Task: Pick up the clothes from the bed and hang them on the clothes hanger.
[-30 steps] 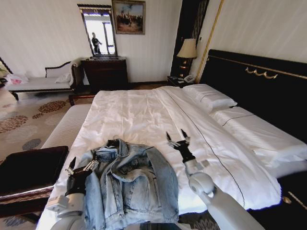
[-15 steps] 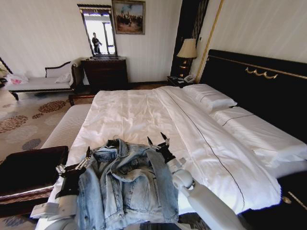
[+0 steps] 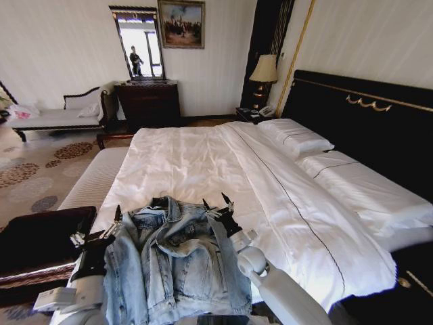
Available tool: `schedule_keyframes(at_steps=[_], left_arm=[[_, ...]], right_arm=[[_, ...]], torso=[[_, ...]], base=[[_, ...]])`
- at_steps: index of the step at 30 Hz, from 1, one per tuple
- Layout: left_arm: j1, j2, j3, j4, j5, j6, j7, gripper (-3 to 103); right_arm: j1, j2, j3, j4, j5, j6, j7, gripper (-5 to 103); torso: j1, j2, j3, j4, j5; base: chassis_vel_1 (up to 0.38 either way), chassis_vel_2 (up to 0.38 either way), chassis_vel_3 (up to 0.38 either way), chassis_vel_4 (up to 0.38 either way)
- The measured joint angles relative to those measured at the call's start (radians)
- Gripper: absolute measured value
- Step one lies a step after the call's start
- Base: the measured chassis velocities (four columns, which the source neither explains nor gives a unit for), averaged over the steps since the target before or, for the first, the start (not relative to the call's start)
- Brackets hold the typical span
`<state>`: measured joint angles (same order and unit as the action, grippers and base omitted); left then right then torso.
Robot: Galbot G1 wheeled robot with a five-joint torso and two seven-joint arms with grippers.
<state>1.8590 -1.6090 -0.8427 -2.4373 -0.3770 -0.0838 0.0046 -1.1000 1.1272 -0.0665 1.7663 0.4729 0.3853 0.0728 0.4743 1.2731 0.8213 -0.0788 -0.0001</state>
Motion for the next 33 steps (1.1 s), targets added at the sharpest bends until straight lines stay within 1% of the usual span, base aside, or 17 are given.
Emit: schedule_keyframes(at_steps=[4, 13, 22, 25, 30, 31, 33], left_arm=[[-0.002, 0.0, 0.008, 0.005, 0.011, 0.0, -0.002, 100], [-0.002, 0.003, 0.006, 0.006, 0.013, 0.001, -0.005, 100], [-0.006, 0.003, 0.005, 0.004, 0.012, 0.002, -0.006, 100], [-0.009, 0.003, 0.005, 0.007, 0.012, 0.002, -0.009, 100], [-0.011, 0.002, 0.007, 0.009, 0.022, 0.002, -0.012, 100], [-0.01, 0.001, 0.008, 0.007, 0.025, 0.002, -0.013, 100], [-0.007, 0.001, 0.009, -0.001, 0.034, 0.002, -0.016, 100]], right_arm=[[-0.011, -0.003, 0.01, 0.005, -0.004, 0.007, -0.01, 100], [-0.026, 0.024, 0.0, 0.006, -0.009, 0.011, -0.014, 100], [-0.023, 0.033, -0.011, -0.001, -0.011, 0.011, -0.01, 100], [-0.02, 0.032, -0.012, -0.004, -0.012, 0.022, -0.004, 100], [-0.001, 0.013, -0.03, -0.004, -0.003, 0.015, 0.019, 100], [0.011, 0.002, -0.042, -0.003, 0.008, 0.01, 0.027, 100], [0.065, -0.035, -0.099, 0.005, 0.068, 0.001, 0.047, 100]], torso=[[0.0, 0.0, 0.0, 0.0, 0.0], [0.0, 0.0, 0.0, -0.0001, 0.0002], [0.0, 0.0, 0.0, 0.0001, 0.0004], [0.0, 0.0, 0.0, 0.0004, -0.0006], [0.0, 0.0, 0.0, 0.0003, -0.0001], [0.0, 0.0, 0.0, 0.0001, -0.0001], [0.0, 0.0, 0.0, -0.0003, 0.0008]], base=[[0.0, 0.0, 0.0, 0.0], [0.004, 0.005, -0.009, -0.008], [0.154, 0.147, -0.139, -0.149], [0.153, 0.177, -0.175, -0.174], [0.091, 0.065, -0.062, -0.053], [0.0, 0.0, 0.0, 0.0], [-0.032, -0.008, 0.013, 0.013]])
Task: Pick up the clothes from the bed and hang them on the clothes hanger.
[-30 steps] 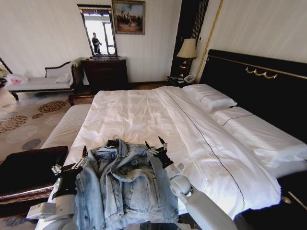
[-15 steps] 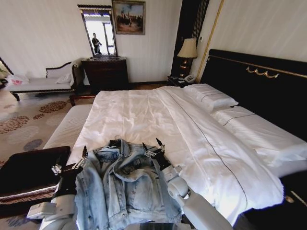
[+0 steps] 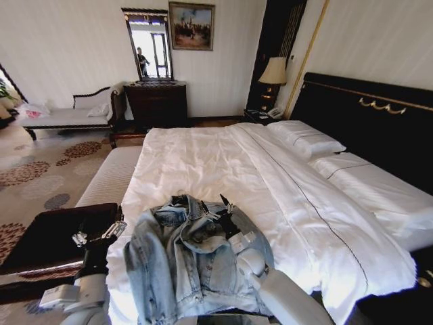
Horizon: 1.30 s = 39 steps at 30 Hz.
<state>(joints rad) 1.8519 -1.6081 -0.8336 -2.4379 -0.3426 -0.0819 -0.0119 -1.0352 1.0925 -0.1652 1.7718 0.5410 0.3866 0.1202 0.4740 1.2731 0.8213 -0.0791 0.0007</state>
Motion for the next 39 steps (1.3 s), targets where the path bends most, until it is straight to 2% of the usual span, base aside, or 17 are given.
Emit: schedule_keyframes(at_steps=[1, 3, 4, 5, 6, 8, 9, 11, 12, 14, 17, 19, 20, 25, 29, 34, 39], left_arm=[[0.0, 0.0, 0.0, 0.0, 0.0, 0.0, 0.0, 100], [0.002, 0.0, 0.0, -0.006, 0.003, 0.0, -0.003, 100], [0.002, 0.0, 0.002, -0.017, 0.004, 0.0, -0.007, 100], [0.002, 0.0, 0.003, -0.022, 0.004, 0.001, -0.009, 100], [0.002, 0.0, 0.003, -0.022, 0.004, 0.001, -0.009, 100], [-0.001, 0.0, 0.007, -0.034, 0.004, 0.002, -0.011, 100], [-0.003, 0.0, 0.008, -0.041, 0.004, 0.004, -0.014, 100], [-0.005, 0.0, 0.006, -0.047, 0.004, 0.005, -0.018, 100], [-0.005, 0.0, 0.006, -0.047, 0.004, 0.005, -0.018, 100], [-0.006, 0.0, -0.003, -0.053, 0.002, 0.006, -0.024, 100], [-0.007, 0.0, -0.018, -0.062, -0.006, 0.006, -0.027, 100], [-0.007, 0.0, -0.022, -0.062, -0.01, 0.006, -0.029, 100], [-0.008, 0.0, -0.028, -0.063, -0.02, 0.008, -0.03, 100], [-0.019, 0.0, -0.035, -0.063, -0.04, 0.013, -0.035, 100], [-0.029, 0.0, -0.035, -0.063, -0.05, 0.014, -0.038, 100], [-0.04, 0.0, -0.033, -0.063, -0.062, 0.015, -0.041, 100], [-0.04, 0.0, -0.034, -0.063, -0.064, 0.015, -0.042, 100]], right_arm=[[0.0, 0.0, 0.0, 0.0, 0.0, 0.0, 0.0, 100], [0.046, -0.024, -0.056, 0.008, 0.07, -0.009, 0.02, 100], [0.111, -0.041, -0.132, 0.016, 0.17, -0.024, 0.053, 100], [0.148, -0.045, -0.173, 0.019, 0.223, -0.034, 0.075, 100], [0.148, -0.045, -0.173, 0.019, 0.223, -0.034, 0.075, 100], [0.223, -0.032, -0.264, 0.024, 0.343, -0.063, 0.126, 100], [0.273, 0.001, -0.328, 0.024, 0.422, -0.079, 0.16, 100], [0.323, 0.069, -0.403, 0.016, 0.507, -0.093, 0.212, 100], [0.323, 0.069, -0.403, 0.016, 0.507, -0.093, 0.212, 100], [0.361, 0.152, -0.47, -0.011, 0.6, -0.106, 0.288, 100], [0.397, 0.232, -0.523, -0.063, 0.716, -0.113, 0.373, 100], [0.411, 0.254, -0.535, -0.086, 0.754, -0.113, 0.394, 100], [0.432, 0.282, -0.547, -0.123, 0.802, -0.114, 0.411, 100], [0.495, 0.352, -0.57, -0.268, 0.865, -0.113, 0.424, 100], [0.523, 0.388, -0.577, -0.346, 0.861, -0.105, 0.423, 100], [0.55, 0.442, -0.54, -0.474, 0.83, -0.091, 0.386, 100], [0.559, 0.467, -0.531, -0.546, 0.814, -0.089, 0.367, 100]], torso=[[0.0, 0.0, 0.0, 0.0, 0.0], [0.0, 0.0, 0.0, 0.0, -0.0001], [0.0, 0.0, 0.0, -0.0001, -0.0005], [0.0, 0.0, 0.0, 0.0002, -0.0004], [0.0, 0.0, 0.0, 0.0002, -0.0004], [0.001, 0.0, 0.0, 0.0005, -0.0006], [0.001, 0.0, 0.0, 0.0003, -0.0014], [0.0, 0.0, 0.0, 0.0006, -0.0013], [0.0, 0.0, 0.0, 0.0006, -0.0013], [0.0, 0.0, 0.0, 0.001, -0.001], [0.0, 0.0, 0.0, 0.0004, -0.001], [0.0, 0.0, 0.0, 0.0004, -0.001], [0.0, 0.0, 0.0, 0.0003, -0.001], [0.0, 0.0, 0.0, 0.0003, -0.0009], [0.0, 0.0, 0.0, 0.0004, -0.001], [0.0, 0.0, 0.0, 0.0002, -0.0008], [0.0, 0.0, 0.0, 0.0002, -0.0009]], base=[[-0.064, -0.017, 0.025, 0.026], [-0.069, -0.049, 0.025, 0.023], [-0.062, -0.005, 0.075, -0.002], [-0.062, -0.005, 0.041, -0.002], [-0.062, -0.005, 0.041, -0.002], [0.0, 0.0, 0.0, 0.0], [0.0, 0.0, 0.0, 0.0], [0.0, 0.0, 0.0, 0.0], [0.0, 0.0, 0.0, 0.0], [0.0, 0.0, 0.0, 0.0], [0.0, 0.0, 0.0, 0.0], [0.0, 0.0, 0.0, 0.0], [0.0, 0.0, 0.0, 0.0], [0.0, 0.0, 0.0, 0.0], [0.0, 0.0, 0.0, 0.0], [0.0, 0.0, 0.0, 0.0], [0.0, 0.0, 0.0, 0.0]])
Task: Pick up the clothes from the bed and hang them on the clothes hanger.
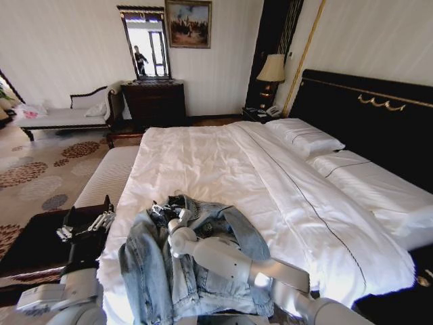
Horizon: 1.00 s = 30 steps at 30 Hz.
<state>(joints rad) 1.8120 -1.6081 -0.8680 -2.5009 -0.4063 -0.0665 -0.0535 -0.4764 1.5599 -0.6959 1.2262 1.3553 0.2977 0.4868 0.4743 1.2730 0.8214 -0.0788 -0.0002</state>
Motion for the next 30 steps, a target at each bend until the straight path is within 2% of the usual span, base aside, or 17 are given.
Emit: schedule_keyframes(at_steps=[4, 9, 17, 21, 30], left_arm=[[0.003, 0.0, 0.0, 0.0, 0.001, 0.002, 0.0, 100], [0.007, 0.005, -0.012, 0.0, -0.008, 0.002, 0.0, 100], [0.0, 0.014, -0.026, 0.005, -0.024, 0.004, -0.002, 100], [-0.002, 0.015, -0.023, 0.012, -0.023, 0.006, -0.002, 100], [0.002, 0.014, -0.02, 0.012, -0.021, 0.007, -0.002, 100]], right_arm=[[0.003, 0.045, -0.01, -0.119, -0.034, -0.006, -0.041, 100], [-0.001, 0.051, 0.013, -0.142, -0.058, -0.003, -0.058, 100], [-0.001, 0.024, 0.058, -0.108, -0.089, -0.005, -0.061, 100], [-0.003, -0.006, 0.06, -0.121, -0.091, -0.038, -0.041, 100], [-0.02, 0.009, 0.023, -0.155, -0.071, -0.06, -0.044, 100]], torso=[[0.0, 0.0, 0.0, 0.0002, 0.0001], [0.0, 0.0, 0.0, 0.0, 0.0001], [0.0, 0.0, 0.0, 0.0001, 0.0002], [0.0, 0.0, 0.0, 0.0, 0.0001], [0.0, 0.0, 0.0, 0.0, 0.0001]], base=[[0.0, 0.0, 0.0, 0.0], [0.0, 0.0, 0.0, 0.0], [0.0, 0.0, 0.0, 0.0], [0.0, 0.0, 0.0, 0.0], [0.0, 0.0, 0.0, 0.0]])
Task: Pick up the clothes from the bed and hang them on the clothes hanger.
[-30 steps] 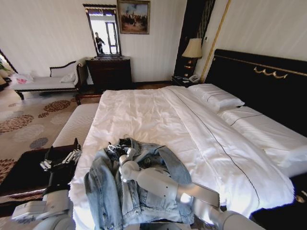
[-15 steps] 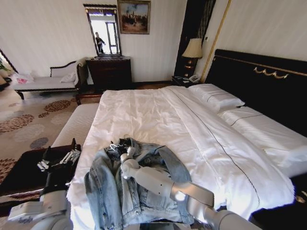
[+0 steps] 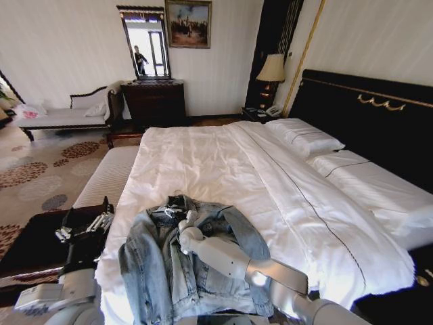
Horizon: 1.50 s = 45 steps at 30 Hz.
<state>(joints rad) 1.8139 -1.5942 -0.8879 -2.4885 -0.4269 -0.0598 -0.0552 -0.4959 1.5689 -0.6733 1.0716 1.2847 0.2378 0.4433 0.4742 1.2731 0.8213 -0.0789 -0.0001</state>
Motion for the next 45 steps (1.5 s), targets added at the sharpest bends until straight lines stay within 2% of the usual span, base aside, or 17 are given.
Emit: schedule_keyframes(at_steps=[6, 13, 18, 26, 33, 45], left_arm=[[0.005, -0.003, -0.002, -0.004, 0.002, 0.0, 0.0, 100], [0.006, -0.005, -0.005, -0.004, 0.004, -0.001, 0.0, 100], [0.005, -0.004, -0.01, -0.004, 0.004, -0.004, 0.0, 100], [0.0, -0.007, -0.003, 0.0, 0.012, -0.004, 0.0, 100], [0.009, -0.013, -0.001, -0.007, 0.026, -0.004, 0.0, 100], [0.01, -0.014, -0.019, -0.011, 0.014, -0.004, -0.002, 100]], right_arm=[[-0.008, 0.039, -0.056, 0.015, 0.049, 0.007, -0.055, 100], [-0.015, 0.04, -0.078, 0.033, 0.047, 0.017, -0.061, 100], [-0.013, 0.036, -0.043, 0.062, 0.044, 0.023, -0.042, 100], [0.009, -0.022, 0.011, 0.164, 0.09, 0.026, -0.01, 100], [0.053, 0.036, 0.008, 0.032, 0.13, -0.004, 0.022, 100], [0.089, 0.04, 0.024, -0.138, 0.129, -0.01, 0.006, 100]], torso=[[0.0, 0.0, 0.0, 0.0005, 0.0], [0.0, 0.0, 0.0, 0.0002, 0.0], [0.0, 0.0, 0.0, 0.0003, 0.0001], [0.0, 0.0, 0.0, 0.0, 0.0001], [0.0, 0.0, 0.0, 0.0007, 0.0001], [0.0, 0.0, 0.0, 0.0002, 0.0001]], base=[[0.0, 0.0, 0.0, 0.0], [0.0, 0.0, 0.0, 0.0], [0.0, 0.0, 0.0, 0.0], [0.0, 0.0, 0.0, 0.0], [0.0, 0.0, 0.0, 0.0], [0.0, 0.0, 0.0, 0.0]])
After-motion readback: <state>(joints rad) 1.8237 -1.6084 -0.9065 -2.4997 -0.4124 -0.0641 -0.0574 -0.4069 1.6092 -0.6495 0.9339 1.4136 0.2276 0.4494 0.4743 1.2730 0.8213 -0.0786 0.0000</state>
